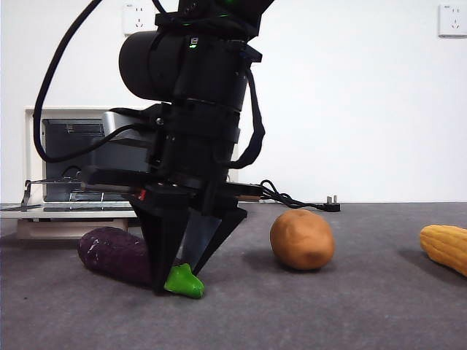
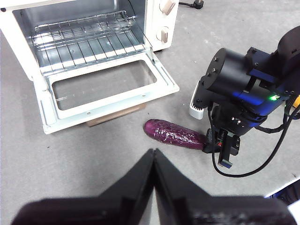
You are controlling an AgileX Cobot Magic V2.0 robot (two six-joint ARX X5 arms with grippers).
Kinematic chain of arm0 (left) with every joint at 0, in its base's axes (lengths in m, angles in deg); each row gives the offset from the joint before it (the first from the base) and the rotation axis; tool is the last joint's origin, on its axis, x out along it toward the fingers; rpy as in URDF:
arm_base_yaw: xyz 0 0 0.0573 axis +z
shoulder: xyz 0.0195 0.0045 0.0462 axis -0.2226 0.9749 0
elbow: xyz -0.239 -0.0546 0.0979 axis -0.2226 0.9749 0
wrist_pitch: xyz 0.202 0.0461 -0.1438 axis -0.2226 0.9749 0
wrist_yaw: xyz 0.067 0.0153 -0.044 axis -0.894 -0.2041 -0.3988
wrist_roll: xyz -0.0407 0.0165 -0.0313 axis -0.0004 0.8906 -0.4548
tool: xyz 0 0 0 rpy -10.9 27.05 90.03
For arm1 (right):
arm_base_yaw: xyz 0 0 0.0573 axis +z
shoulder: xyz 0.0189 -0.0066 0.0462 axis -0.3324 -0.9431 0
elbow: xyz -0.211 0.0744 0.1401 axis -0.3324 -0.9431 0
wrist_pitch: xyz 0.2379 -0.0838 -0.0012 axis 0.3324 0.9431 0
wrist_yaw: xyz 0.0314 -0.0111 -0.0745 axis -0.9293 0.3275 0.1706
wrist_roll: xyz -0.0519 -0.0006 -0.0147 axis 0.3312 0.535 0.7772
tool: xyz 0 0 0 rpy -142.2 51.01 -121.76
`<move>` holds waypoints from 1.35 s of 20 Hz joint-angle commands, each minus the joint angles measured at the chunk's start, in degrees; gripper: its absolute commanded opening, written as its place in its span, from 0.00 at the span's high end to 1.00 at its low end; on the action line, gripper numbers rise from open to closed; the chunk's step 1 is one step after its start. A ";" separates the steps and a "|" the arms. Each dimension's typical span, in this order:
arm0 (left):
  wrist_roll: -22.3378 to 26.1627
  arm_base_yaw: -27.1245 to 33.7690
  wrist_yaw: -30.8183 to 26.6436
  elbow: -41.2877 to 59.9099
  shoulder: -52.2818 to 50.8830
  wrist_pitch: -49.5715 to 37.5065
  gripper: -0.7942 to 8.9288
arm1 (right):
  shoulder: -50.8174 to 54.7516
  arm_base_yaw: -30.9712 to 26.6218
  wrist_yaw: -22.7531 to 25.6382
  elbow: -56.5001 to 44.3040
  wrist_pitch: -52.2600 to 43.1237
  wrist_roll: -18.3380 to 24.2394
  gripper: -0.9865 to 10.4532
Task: Take the eggplant from the table,put the eggplant in the oven
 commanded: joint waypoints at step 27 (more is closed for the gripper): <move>0.26 -1.62 0.15 0.24 -0.39 0.44 0.92 | 1.55 -9.79 -32.57 2.62 -27.28 -19.96 0.92</move>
